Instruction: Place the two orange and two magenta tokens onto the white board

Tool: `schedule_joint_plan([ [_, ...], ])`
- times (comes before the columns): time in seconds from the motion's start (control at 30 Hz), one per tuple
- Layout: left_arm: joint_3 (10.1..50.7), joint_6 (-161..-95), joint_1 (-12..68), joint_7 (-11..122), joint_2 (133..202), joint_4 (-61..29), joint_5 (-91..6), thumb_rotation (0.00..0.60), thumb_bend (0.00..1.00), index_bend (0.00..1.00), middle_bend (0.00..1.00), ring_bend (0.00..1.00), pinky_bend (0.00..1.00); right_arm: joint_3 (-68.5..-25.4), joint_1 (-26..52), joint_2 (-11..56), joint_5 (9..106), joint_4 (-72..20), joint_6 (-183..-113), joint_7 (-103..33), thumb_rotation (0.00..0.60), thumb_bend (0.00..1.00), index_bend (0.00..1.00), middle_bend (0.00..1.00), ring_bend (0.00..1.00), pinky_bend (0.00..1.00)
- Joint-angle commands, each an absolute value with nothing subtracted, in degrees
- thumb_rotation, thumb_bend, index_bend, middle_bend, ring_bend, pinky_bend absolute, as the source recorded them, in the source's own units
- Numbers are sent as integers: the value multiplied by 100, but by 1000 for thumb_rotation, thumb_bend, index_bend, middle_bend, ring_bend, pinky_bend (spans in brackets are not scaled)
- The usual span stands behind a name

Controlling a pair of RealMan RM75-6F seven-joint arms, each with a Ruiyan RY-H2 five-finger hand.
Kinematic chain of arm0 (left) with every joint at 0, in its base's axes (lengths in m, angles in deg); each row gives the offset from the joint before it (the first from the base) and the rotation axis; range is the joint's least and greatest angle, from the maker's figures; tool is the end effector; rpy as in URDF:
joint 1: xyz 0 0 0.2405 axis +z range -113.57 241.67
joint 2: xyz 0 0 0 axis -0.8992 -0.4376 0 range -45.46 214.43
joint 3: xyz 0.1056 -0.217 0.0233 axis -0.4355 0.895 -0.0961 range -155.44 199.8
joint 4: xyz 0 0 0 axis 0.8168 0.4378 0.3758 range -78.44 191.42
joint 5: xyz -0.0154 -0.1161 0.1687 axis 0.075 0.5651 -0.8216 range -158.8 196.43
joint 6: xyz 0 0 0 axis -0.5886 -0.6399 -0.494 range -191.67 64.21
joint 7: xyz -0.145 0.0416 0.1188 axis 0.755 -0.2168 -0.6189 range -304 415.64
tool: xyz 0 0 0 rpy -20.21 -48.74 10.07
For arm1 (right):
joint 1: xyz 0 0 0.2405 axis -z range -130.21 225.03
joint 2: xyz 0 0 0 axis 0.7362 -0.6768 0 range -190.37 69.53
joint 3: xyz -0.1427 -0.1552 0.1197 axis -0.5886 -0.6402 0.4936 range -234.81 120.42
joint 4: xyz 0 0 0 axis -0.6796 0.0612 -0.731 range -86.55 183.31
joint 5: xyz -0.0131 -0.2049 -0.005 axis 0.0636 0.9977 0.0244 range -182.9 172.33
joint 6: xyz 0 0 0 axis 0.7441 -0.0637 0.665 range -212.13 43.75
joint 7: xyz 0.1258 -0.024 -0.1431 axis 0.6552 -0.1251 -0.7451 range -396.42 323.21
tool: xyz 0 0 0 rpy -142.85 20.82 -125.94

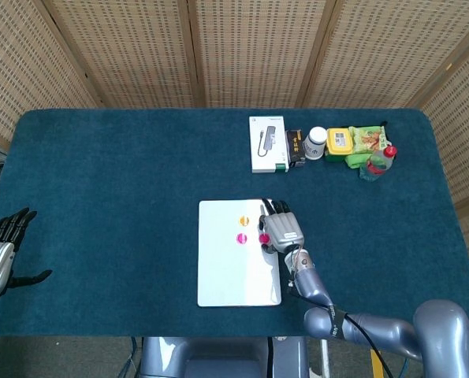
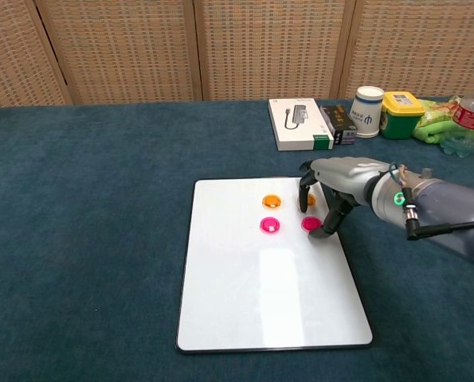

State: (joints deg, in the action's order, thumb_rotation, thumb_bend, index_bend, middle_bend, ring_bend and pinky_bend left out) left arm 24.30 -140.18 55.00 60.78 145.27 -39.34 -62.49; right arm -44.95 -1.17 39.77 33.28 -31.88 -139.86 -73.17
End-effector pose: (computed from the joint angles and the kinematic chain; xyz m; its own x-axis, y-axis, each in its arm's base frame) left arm -0.2989 0.2437 0.1464 0.3026 0.1364 0.9433 0.9515 0.0142 -0.3073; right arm -0.1233 -0.3781 -0.0899 0.4357 -0.4025 0.8051 -0.9000 -0.2050 0.3846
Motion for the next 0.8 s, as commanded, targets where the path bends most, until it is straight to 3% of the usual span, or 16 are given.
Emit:
schedule_joint_plan([
  [0.03,2431,-14015,5499,6082,14527,-3933,-6248,600,0,0,0,0,0,-4494,-115,3961,3329,-3212,-13988,-7294,600,311,356,33,0,0],
  [0.27,2433,-14019,5501,6096,14527,-3935,-6247,600,0,0,0,0,0,-4473,-104,3860,3357,-3399,-14053,-7247,600,311,354,33,0,0],
  [0.43,2436,-14022,5498,6107,14529,-3934,-6253,600,0,0,0,0,0,-4456,33,3477,3595,-4015,-14346,-7166,600,311,354,33,0,0],
  [0.63,2432,-14087,5514,6140,14543,-3905,-6320,600,0,0,0,0,0,-4623,613,2445,4483,-5056,-14962,-6648,600,309,339,33,0,0],
  [0.8,2415,-14198,5539,6175,14571,-3843,-6451,600,0,0,0,0,0,-5052,1439,1487,5781,-5158,-15549,-5483,600,171,190,7,0,0],
])
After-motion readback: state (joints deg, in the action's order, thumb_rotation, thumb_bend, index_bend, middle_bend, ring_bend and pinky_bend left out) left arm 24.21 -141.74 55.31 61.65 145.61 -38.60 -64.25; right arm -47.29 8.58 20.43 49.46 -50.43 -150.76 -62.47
